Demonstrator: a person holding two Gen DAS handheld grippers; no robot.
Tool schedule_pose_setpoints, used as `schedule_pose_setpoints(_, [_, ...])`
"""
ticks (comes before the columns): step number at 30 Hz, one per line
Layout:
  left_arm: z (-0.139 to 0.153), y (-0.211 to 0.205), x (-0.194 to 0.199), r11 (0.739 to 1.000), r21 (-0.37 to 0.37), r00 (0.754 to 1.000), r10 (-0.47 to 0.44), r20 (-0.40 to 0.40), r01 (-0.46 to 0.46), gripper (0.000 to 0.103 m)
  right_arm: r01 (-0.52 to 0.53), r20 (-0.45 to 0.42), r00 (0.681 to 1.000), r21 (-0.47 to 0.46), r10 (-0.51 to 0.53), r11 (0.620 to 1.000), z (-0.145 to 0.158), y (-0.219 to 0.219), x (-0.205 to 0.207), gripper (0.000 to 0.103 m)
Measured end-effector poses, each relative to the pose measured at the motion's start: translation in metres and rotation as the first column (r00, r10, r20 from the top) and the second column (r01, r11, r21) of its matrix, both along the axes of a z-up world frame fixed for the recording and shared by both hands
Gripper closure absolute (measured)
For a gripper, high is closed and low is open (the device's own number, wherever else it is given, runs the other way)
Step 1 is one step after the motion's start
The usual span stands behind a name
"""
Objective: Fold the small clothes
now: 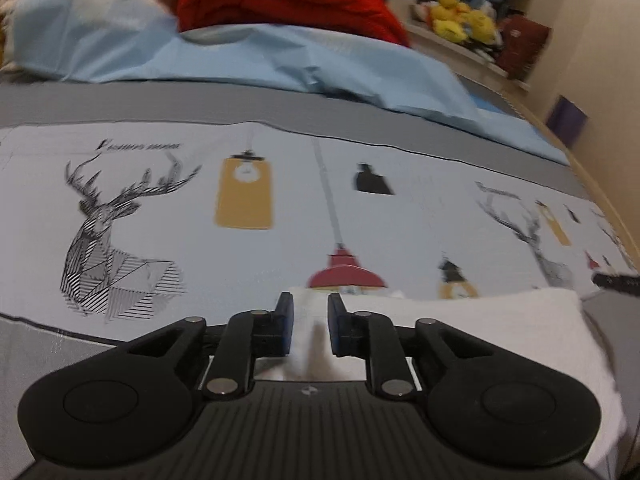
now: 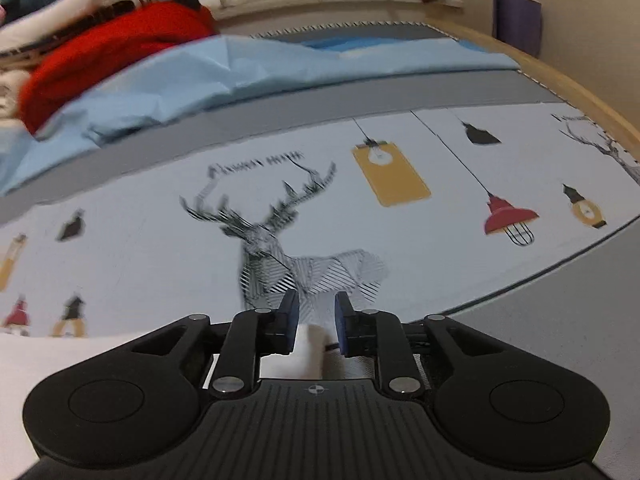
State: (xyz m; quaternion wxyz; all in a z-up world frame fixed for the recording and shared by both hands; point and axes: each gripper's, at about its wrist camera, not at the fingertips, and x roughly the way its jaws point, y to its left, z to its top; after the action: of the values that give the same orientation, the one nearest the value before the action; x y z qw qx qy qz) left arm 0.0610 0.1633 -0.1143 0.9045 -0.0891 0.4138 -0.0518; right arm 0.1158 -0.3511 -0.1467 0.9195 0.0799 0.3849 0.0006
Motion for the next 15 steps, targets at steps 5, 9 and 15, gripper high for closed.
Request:
schedule_pose_setpoints(5, [0.004, -0.027, -0.023, 0.98, 0.031, 0.98, -0.195, -0.046, 0.196, 0.083, -0.16, 0.015, 0.987, 0.042, 0.16, 0.986, 0.021, 0.002, -0.029, 0.082])
schedule_pose_setpoints(9, [-0.011, -0.051, -0.047, 0.935, 0.105, 0.937, -0.324, -0.133, 0.338, 0.083, -0.362, -0.132, 0.92, 0.08, 0.37, 0.929, 0.008, 0.012, -0.059, 0.067])
schedule_pose_setpoints(15, [-0.047, -0.072, -0.088, 0.855, 0.25, 0.875, -0.379, -0.3, 0.455, 0.084, -0.423, -0.356, 0.864, -0.131, 0.355, 0.897, -0.021, 0.01, -0.106, 0.061])
